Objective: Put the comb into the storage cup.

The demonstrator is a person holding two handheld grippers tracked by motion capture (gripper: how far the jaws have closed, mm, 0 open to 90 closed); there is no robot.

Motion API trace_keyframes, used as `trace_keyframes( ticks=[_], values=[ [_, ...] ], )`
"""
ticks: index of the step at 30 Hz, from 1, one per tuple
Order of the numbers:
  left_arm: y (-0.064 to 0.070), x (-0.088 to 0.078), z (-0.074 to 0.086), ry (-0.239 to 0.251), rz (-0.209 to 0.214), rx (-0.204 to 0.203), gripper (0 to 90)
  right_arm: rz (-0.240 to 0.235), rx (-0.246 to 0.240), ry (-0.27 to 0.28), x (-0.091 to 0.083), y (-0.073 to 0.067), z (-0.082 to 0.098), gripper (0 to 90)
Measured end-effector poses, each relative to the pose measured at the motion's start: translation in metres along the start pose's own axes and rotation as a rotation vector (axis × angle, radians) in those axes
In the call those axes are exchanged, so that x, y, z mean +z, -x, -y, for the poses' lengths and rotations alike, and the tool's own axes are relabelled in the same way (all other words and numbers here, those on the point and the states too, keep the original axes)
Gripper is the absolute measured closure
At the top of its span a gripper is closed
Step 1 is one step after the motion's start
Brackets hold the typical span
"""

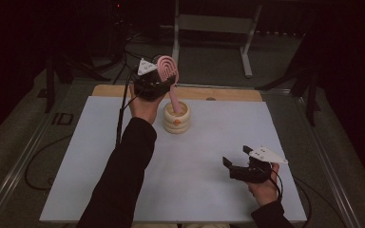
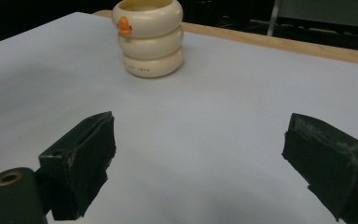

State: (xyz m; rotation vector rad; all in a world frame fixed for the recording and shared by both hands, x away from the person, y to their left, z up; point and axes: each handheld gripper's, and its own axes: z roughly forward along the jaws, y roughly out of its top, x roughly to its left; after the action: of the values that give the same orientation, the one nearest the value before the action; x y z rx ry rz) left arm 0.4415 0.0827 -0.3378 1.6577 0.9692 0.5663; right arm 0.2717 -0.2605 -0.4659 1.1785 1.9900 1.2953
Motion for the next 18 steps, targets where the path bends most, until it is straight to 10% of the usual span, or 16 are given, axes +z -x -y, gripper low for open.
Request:
trace_keyframes(
  ticks=[18],
  values=[
    [0.0008, 0.0055, 0.0040, -0.008, -0.021, -0.002, 63.7, -0.002, 0.000, -0.003, 0.0008, -0.0002, 0.0005, 8.7]
  ],
)
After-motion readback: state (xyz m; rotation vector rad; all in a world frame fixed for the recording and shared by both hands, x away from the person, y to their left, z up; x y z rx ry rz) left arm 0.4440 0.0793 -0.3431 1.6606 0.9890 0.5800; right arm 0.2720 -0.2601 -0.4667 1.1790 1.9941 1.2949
